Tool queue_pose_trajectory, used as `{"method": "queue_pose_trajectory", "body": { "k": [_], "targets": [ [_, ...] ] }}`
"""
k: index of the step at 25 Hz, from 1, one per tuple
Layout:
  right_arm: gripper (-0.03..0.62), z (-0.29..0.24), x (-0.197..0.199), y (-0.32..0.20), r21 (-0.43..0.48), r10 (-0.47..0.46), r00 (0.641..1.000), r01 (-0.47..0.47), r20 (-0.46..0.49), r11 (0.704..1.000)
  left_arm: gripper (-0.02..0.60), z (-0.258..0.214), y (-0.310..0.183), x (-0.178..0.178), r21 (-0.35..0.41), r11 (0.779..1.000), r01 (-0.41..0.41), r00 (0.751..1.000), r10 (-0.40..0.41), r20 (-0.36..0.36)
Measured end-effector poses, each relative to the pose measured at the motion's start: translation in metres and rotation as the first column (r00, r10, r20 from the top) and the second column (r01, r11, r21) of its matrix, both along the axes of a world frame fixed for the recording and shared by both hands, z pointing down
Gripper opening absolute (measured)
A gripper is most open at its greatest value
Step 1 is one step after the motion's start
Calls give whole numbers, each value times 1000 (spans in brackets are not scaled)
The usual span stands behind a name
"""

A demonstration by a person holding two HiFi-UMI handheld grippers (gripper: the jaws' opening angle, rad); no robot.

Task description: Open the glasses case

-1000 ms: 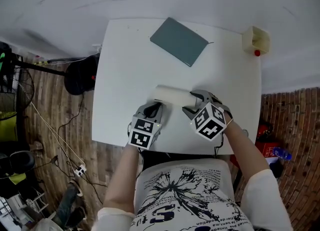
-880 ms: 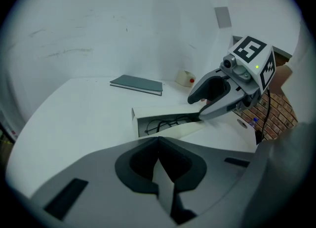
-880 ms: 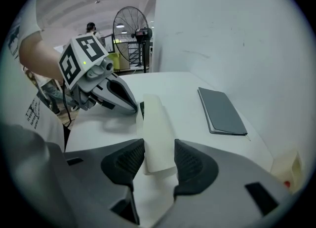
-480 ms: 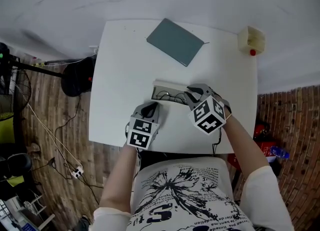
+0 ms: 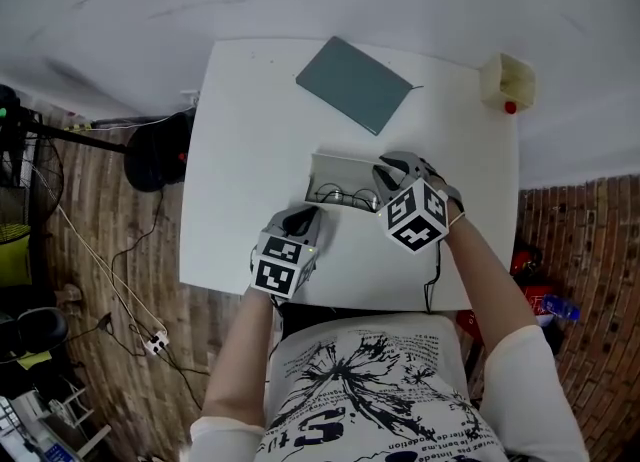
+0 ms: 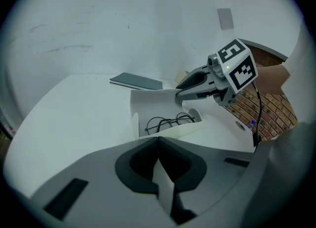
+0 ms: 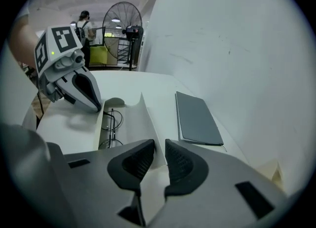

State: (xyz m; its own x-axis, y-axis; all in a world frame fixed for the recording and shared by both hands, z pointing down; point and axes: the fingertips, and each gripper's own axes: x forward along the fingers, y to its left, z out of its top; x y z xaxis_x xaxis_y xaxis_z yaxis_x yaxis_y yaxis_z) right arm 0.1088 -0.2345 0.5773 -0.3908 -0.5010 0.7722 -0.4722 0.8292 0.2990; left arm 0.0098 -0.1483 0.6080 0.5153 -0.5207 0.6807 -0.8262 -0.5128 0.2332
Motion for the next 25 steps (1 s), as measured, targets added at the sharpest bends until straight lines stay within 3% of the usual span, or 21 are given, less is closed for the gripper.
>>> {"method": "queue_pose_trajectory", "body": {
  "k": [7, 14, 20, 25],
  "targets": [
    [103, 5, 1, -8, -4, 3, 1000, -3, 14, 1000, 14, 0, -1, -1, -24, 1000, 6, 1000, -6, -18],
    [189, -10, 8, -5, -35, 120, 988, -117, 100, 993, 14, -6, -1, -1, -3, 1000, 2, 999, -2, -36],
    [161, -53, 8, 16, 17, 186, 969, -191, 164, 981, 14, -58, 1, 2, 125, 991, -36, 997, 44, -58],
    [29, -100, 14, 37, 77, 296, 923, -322, 246, 943, 14, -117, 7, -5, 237, 966, -104, 991, 121, -59]
  ]
}}
